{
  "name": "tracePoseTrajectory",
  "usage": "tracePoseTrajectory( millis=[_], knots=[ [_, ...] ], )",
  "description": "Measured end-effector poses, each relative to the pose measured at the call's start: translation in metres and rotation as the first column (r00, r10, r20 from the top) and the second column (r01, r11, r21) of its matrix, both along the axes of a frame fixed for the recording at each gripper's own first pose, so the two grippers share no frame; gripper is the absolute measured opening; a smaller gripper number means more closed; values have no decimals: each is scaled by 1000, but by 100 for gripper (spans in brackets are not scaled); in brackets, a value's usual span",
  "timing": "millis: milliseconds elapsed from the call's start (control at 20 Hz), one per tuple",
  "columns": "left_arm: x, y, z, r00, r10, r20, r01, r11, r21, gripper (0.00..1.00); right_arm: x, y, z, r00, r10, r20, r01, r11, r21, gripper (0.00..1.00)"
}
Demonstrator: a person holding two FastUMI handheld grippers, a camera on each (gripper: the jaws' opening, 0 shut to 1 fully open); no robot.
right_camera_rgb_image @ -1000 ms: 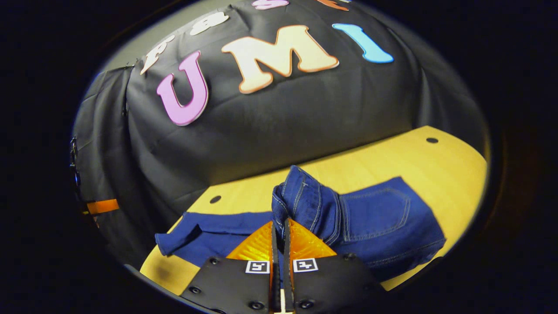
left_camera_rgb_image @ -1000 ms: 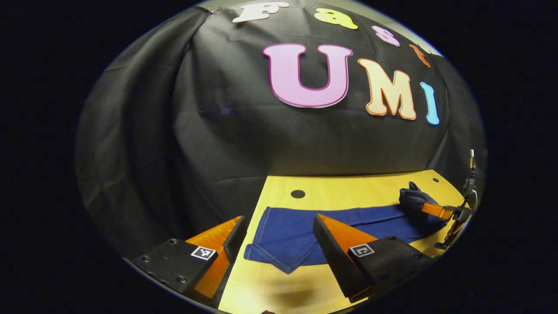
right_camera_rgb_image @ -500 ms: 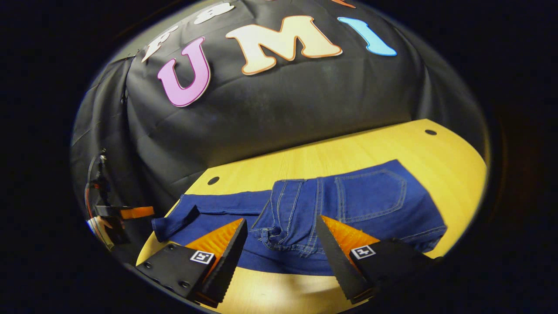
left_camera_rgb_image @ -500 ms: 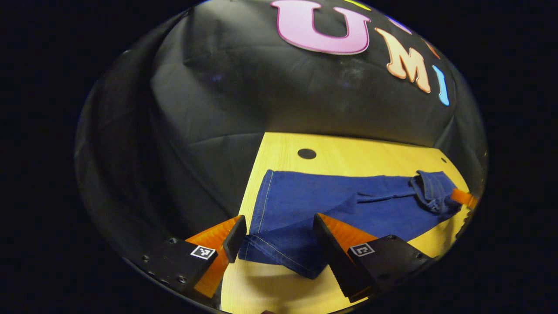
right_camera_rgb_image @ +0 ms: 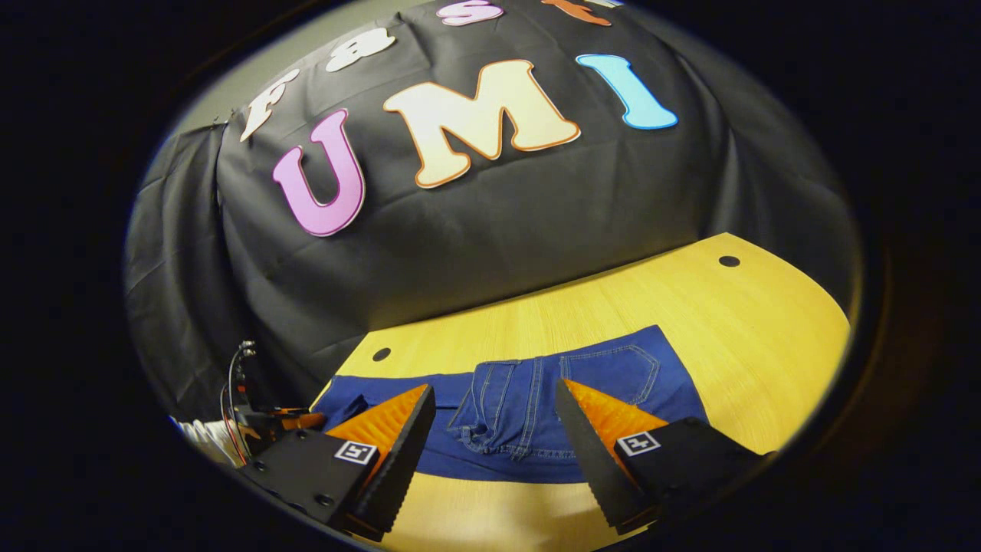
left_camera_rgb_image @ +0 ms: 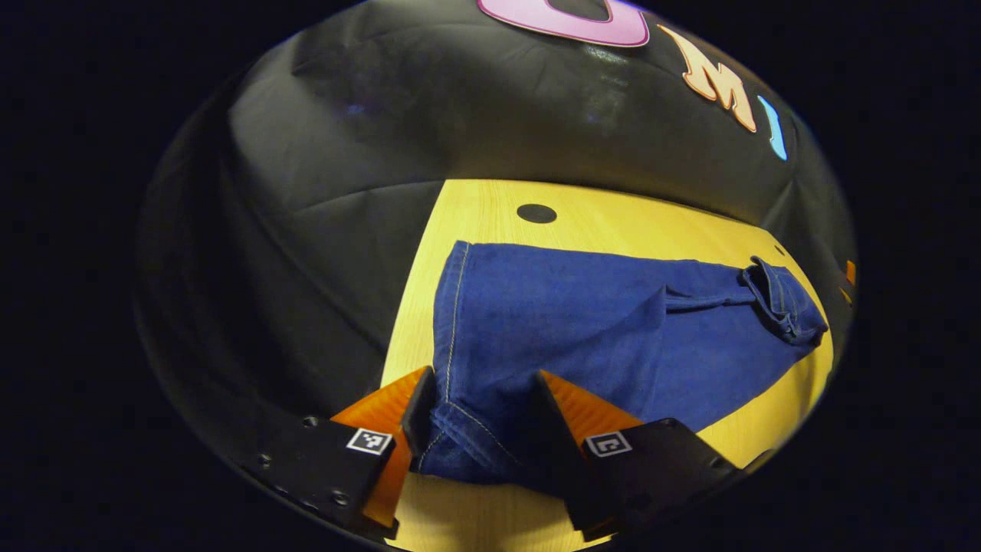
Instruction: Grasp the waist and the cuffs of the jeans and fold them to make the two legs overlap; first hold the waist and fold one-third of the jeans toward the cuffs, then hold the cuffs and fold the remaining one-third in the same direction to finish folding.
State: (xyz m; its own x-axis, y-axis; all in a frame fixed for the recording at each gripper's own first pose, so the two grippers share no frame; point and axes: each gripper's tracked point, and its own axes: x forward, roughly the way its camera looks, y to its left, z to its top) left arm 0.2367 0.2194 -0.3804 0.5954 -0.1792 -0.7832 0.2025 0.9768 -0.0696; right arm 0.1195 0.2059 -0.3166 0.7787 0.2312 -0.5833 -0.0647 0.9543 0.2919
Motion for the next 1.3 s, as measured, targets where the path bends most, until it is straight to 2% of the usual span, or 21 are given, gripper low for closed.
tracePoseTrajectory(
  millis=[50, 200, 250, 300, 350, 500, 600, 700, 850, 1300],
  knots=[
    [-2, -10, 2, 1000, -8, -5, 8, 1000, -20, 73, 1, -1, 4, 1000, 1, 8, -1, 1000, 2, 97],
    [-1, -11, 0, 1000, 5, -14, -6, 1000, -15, 20, 1, -2, 7, 999, 26, 28, -26, 1000, -6, 97],
    [0, -11, 1, 1000, 4, -15, -4, 1000, -13, 17, 0, -2, 6, 999, 34, 31, -34, 999, -5, 97],
    [1, -11, 2, 1000, 10, -22, -10, 1000, -9, 5, -1, 0, 5, 999, 39, 31, -39, 999, 7, 98],
    [0, -11, 4, 999, 5, -44, -5, 1000, -1, 1, -2, 1, 4, 999, 40, 27, -41, 999, 21, 98],
    [2, -13, 24, 999, 41, -23, -41, 999, 9, 0, -2, 3, 13, 997, 61, 43, -62, 997, 40, 98],
    [7, -28, 52, 999, 25, 38, -25, 1000, -13, 0, -1, -4, 24, 994, 81, 70, -83, 996, 34, 98],
    [1, -47, 82, 998, 9, 54, -7, 1000, -27, 0, 2, -14, 37, 991, 96, 92, -100, 994, 40, 98],
    [1, -99, 124, 995, 4, 100, 6, 995, -96, 0, 4, -30, 50, 989, 104, 104, -110, 992, 58, 98],
    [5, -272, 191, 982, -35, 187, 69, 982, -178, 0, 6, -113, 86, 979, 157, 130, -166, 984, 60, 98]
  ],
)
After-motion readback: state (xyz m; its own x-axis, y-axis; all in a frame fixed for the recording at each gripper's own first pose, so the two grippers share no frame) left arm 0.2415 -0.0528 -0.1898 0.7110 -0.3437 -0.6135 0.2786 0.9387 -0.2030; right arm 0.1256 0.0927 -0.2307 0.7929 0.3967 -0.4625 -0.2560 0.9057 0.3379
